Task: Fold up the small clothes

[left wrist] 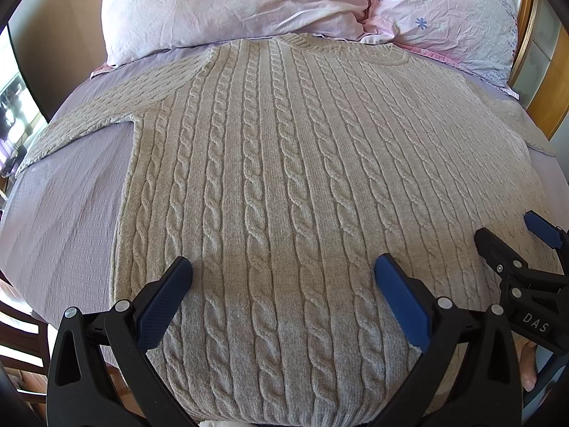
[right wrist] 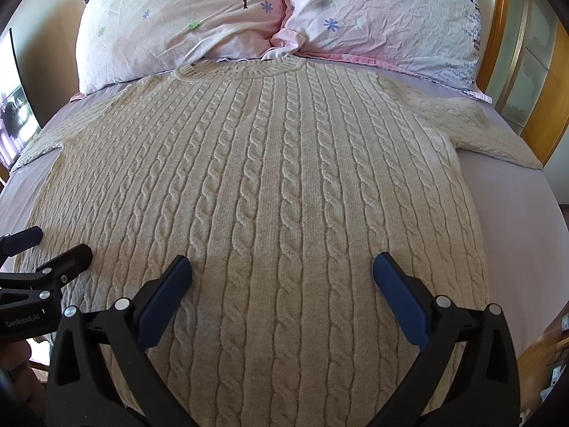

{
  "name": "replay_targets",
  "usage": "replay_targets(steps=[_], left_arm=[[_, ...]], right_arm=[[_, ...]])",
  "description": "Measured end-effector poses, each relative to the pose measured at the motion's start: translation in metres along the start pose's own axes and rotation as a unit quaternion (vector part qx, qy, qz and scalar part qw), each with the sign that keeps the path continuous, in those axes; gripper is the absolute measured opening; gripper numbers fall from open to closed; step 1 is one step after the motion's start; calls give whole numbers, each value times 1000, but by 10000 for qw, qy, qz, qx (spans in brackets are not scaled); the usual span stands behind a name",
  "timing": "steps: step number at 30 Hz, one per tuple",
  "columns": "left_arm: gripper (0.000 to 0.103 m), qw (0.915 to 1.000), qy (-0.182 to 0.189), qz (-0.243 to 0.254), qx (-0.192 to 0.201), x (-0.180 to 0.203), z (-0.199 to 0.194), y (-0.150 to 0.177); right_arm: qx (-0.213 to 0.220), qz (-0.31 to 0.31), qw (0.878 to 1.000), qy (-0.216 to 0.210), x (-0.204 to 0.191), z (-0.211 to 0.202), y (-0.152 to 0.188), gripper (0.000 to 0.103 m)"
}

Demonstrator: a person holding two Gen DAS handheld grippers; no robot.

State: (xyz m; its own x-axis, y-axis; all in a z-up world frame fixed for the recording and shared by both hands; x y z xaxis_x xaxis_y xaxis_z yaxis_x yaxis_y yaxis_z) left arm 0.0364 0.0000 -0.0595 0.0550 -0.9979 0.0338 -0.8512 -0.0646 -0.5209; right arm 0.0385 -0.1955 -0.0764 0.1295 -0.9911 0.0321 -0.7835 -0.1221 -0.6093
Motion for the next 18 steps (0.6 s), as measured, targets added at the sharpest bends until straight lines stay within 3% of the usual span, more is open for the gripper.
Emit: replay_targets(steps=[18], left_arm=[[102,10000,0,0,9,0,0,0]], right_arm=[[14,46,10000,43,0,-2,-1,101]])
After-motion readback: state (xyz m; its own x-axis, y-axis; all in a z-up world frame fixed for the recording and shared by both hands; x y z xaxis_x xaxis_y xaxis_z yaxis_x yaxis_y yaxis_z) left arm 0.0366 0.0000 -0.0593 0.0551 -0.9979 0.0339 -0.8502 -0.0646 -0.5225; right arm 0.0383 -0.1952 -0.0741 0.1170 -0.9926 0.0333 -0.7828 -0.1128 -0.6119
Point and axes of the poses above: each gripper's, at about its wrist camera, not at the fingertips, and z roughly the way its jaws point, x to its right, y to its underside, the point moved 7 cm from there along z, roughly the way its jaws point, and after that the axes turned 6 degrees about -z, right-handed, at the moved point
